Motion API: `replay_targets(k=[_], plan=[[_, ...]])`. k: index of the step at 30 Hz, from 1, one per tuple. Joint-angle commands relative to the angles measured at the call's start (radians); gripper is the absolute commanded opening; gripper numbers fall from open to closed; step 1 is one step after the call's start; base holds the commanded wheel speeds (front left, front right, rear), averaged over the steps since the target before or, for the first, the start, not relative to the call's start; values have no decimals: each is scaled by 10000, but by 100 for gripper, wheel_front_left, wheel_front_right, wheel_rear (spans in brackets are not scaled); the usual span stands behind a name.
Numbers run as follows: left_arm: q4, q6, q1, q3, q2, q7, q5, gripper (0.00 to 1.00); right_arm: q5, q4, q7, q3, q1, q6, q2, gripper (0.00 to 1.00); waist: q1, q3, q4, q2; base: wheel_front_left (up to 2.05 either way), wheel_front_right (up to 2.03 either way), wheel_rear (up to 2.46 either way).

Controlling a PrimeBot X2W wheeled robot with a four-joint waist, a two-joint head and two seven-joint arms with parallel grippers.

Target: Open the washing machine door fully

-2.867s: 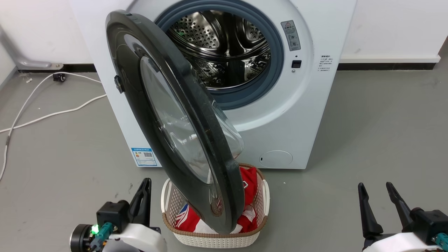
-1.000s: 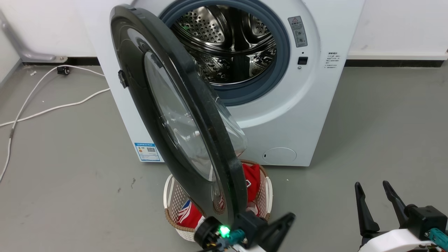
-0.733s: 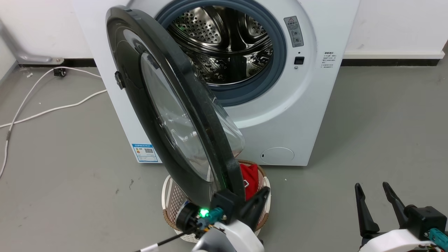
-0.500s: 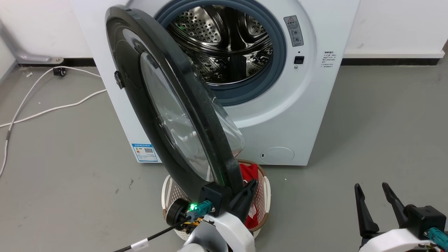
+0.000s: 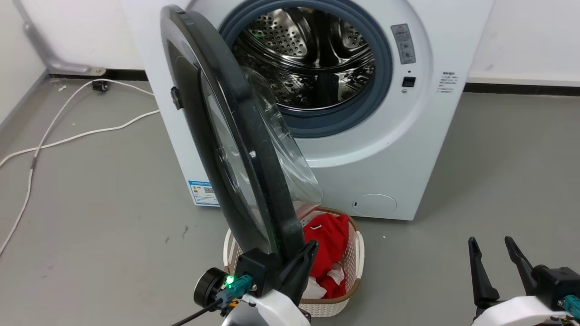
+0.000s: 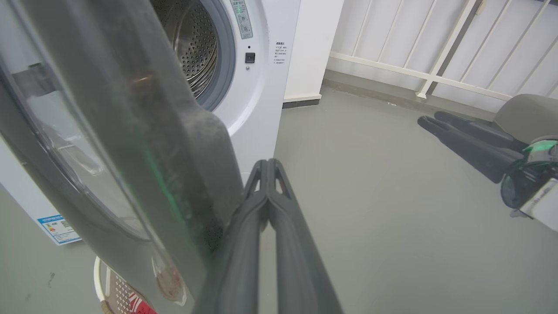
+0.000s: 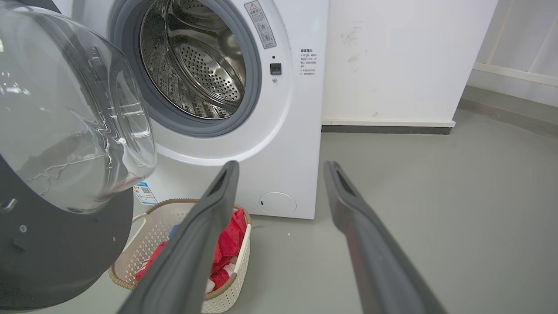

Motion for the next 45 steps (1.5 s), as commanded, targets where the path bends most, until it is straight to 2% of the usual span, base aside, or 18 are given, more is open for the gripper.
replay_targets(k=[1, 13, 26, 32, 37, 45], plan=[[-181, 253, 169, 297, 392, 159, 34, 0, 65, -36, 41, -30, 34, -2, 14, 100, 0, -6, 255, 0, 0, 0, 0], [-1606, 1001, 1108, 511, 919, 240, 259, 0, 75, -85, 0, -283, 82, -2, 12, 100, 0, -24, 1238, 0, 0, 0, 0], [-1876, 1772, 1593, 1707, 1428, -54, -39, 0, 80, -141, 4, -420, -44, -2, 12, 100, 0, 139, 2513, 0, 0, 0, 0], [-1392, 1706, 1350, 2532, 1867, -168, -468, 0, 90, -244, 26, -373, -151, -2, 12, 100, 0, 298, 2643, 0, 0, 0, 0], [-581, 1597, 1059, 3388, 2246, -498, -903, 0, 67, -322, 53, -317, -202, -2, 11, 100, 0, 455, 2497, 0, 0, 0, 0], [1130, 1035, 383, 4419, 2773, -1284, -1560, 0, 145, -493, 157, -381, -261, -2, 13, 100, 0, 843, 2127, 0, 0, 0, 0]])
